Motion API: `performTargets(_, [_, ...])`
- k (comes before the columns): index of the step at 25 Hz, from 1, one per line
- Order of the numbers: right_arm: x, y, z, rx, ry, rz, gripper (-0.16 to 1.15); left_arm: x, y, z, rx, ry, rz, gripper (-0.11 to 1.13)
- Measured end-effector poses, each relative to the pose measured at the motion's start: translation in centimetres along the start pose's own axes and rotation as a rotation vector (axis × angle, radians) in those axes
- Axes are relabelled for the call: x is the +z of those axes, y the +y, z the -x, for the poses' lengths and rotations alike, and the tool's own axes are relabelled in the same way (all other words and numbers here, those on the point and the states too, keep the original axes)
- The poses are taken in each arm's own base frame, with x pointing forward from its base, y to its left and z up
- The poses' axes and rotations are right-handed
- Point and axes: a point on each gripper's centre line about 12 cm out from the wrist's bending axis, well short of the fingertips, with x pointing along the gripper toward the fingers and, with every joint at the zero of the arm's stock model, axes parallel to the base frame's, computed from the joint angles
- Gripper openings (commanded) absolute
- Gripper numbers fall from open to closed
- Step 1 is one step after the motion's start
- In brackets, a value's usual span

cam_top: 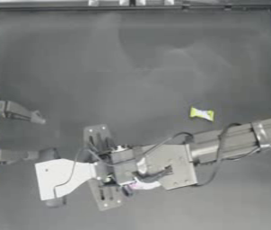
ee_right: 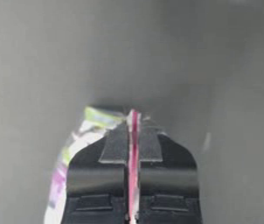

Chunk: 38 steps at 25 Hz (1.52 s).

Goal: Put candy in bag

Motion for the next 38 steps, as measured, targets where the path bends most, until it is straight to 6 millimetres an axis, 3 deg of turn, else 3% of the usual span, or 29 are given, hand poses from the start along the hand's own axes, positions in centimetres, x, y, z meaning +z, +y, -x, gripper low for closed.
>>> performTargets(11, [-1.6,-0.2,2.7,0.005,-0.093,-0.023,0.08,0.4,-0.7,-2.6,-0.027,0.070,-0.007,1.00])
performTargets(17, [-2.4,-0.3,2.9,0.001,-0.119,-0.032,0.08,0.8,-1.6,-4.3,-0.063,0.056,-0.012,0.99])
performTargets(30, [-3.1,-0.3,2.9,-0.013,-0.135,-0.035,0.08,-1.5,-2.8,-9.8,-0.064,0.113,0.047,0.97])
performTargets(38, [-3.6,-0.5,2.8,-0.030,-0.141,-0.044,0.08,-1.1,-3.0,-10.9,-0.057,0.110,0.074,0.97])
